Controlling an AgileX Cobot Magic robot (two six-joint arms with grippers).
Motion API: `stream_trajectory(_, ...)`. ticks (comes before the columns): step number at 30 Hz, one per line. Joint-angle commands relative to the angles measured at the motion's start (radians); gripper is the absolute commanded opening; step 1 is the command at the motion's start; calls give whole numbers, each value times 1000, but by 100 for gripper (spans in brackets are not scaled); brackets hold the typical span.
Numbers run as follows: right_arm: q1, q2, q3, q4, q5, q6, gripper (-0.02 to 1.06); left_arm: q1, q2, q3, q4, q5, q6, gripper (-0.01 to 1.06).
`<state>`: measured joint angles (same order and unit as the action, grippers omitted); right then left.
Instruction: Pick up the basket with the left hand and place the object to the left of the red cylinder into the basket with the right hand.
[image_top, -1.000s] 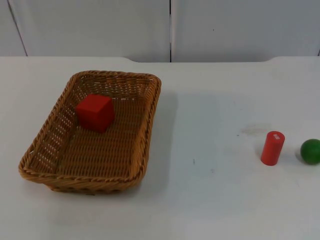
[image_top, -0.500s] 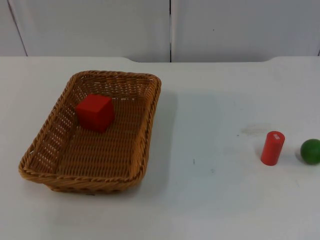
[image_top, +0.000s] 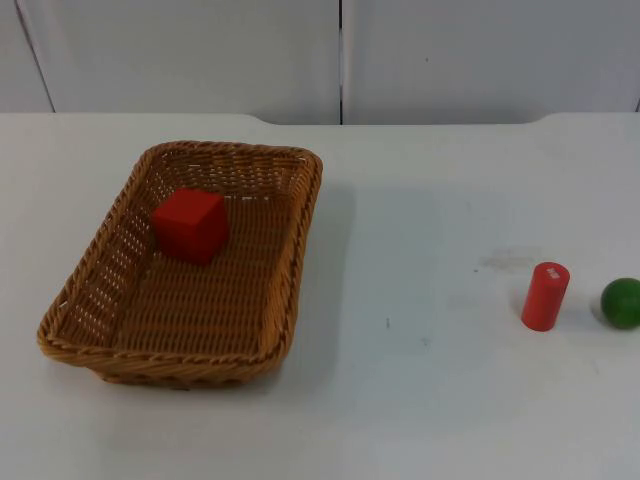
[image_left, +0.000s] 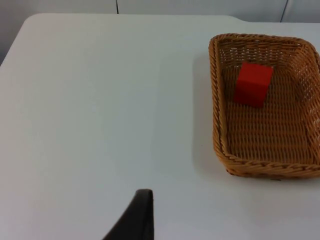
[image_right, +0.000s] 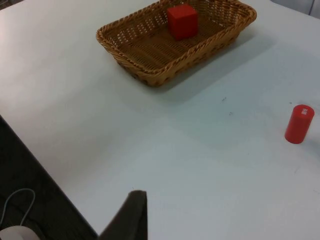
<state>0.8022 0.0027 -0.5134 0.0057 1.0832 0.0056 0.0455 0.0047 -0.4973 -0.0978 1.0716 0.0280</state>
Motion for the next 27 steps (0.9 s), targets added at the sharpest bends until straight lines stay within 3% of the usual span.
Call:
stream_trajectory(1,-1,-3,0,2,-5,3,105,2,-5,5,2,1,1,105)
stream_trajectory(12,-12,-3,0,0,-5,3,105,2,-5,5,4,1,1,105)
stream_trajectory(27,-244,-3,0,0,-5,3,105,2,-5,5,4,1,1,105)
